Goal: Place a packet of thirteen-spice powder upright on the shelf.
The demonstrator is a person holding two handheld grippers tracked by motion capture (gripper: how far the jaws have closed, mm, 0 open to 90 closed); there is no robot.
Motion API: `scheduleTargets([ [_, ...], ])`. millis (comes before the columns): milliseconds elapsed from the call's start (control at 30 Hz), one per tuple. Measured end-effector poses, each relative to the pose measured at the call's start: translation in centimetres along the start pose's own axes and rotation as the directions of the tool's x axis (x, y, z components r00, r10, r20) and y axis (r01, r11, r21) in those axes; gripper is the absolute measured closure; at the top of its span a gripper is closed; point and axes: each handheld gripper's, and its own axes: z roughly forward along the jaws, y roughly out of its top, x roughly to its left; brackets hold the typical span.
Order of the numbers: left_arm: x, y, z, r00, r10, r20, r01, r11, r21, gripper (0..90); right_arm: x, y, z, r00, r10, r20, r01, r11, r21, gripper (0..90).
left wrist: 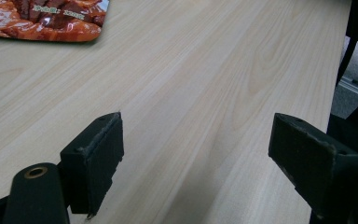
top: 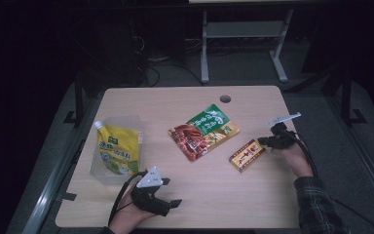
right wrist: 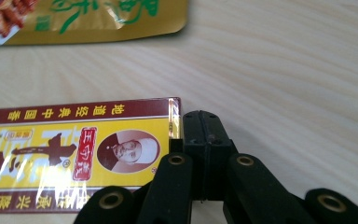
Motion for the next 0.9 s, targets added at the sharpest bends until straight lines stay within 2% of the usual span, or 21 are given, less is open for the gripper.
scheduleTargets([
  [233, -0.1, 0.0, 0.0, 1.0000, 0.002, 0.004, -0.002, 1.0000, 0.000, 17.4, 2.3, -0.4, 0.1, 0.9979, -0.054, -0.037, 0.056, 0.998, 0.039, 90.0],
  [500, -0.2, 0.0, 0.1, 0.9999, 0.006, 0.012, -0.006, 1.0000, 0.002, 17.4, 4.9, -0.7, 0.4, 0.9896, -0.118, -0.082, 0.123, 0.991, 0.059, 90.0],
  [667, -0.2, 0.0, 0.1, 0.9999, 0.003, 0.014, -0.003, 1.0000, 0.000, 17.4, 6.7, -0.5, 0.5, 0.9821, -0.146, -0.119, 0.154, 0.986, 0.063, 90.0],
  [900, -0.3, 0.0, 0.0, 0.9999, 0.004, 0.016, -0.004, 1.0000, 0.002, 17.4, 9.2, -0.8, 0.7, 0.9656, -0.200, -0.167, 0.215, 0.973, 0.080, 90.0],
])
